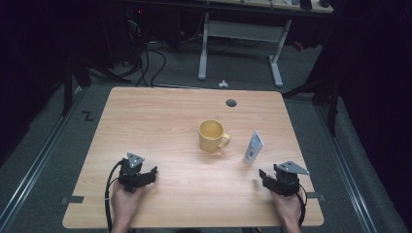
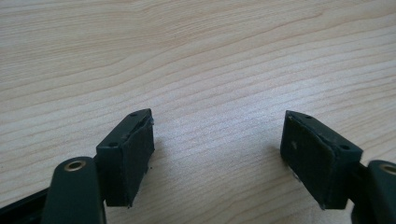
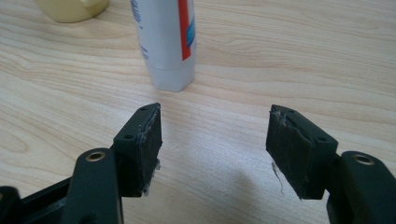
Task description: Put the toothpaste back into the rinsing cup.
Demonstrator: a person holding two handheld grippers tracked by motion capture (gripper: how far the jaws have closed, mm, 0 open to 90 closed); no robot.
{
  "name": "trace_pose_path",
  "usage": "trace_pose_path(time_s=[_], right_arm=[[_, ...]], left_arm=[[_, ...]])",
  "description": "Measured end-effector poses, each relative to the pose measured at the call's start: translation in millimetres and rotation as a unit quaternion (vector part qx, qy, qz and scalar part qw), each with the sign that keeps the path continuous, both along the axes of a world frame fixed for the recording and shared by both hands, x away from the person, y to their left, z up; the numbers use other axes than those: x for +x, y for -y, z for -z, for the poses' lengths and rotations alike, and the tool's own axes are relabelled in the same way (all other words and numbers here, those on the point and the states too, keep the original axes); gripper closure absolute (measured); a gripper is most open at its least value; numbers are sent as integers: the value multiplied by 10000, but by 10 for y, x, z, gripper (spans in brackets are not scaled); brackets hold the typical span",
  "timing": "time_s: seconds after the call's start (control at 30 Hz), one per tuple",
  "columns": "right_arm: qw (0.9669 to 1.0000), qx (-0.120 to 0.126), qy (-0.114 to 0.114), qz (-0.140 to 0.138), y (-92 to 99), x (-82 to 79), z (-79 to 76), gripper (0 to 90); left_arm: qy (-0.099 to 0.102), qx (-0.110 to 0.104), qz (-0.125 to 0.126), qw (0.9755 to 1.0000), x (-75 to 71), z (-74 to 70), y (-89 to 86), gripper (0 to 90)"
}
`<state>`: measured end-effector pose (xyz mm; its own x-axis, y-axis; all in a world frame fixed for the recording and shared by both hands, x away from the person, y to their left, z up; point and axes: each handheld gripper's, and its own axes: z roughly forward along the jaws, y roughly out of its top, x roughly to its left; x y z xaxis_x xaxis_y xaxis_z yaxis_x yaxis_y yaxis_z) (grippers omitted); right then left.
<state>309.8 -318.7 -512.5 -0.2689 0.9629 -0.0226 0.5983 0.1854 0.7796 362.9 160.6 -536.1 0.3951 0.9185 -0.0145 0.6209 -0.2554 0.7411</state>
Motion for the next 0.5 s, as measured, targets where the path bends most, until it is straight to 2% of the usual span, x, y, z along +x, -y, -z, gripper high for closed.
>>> trace_pose_path(time_s=[0.5], right_arm=[[9997, 64, 104, -200, -118, 13, -62, 364]], left_arm=[[1, 2, 0, 10000, 0, 0, 0, 262]])
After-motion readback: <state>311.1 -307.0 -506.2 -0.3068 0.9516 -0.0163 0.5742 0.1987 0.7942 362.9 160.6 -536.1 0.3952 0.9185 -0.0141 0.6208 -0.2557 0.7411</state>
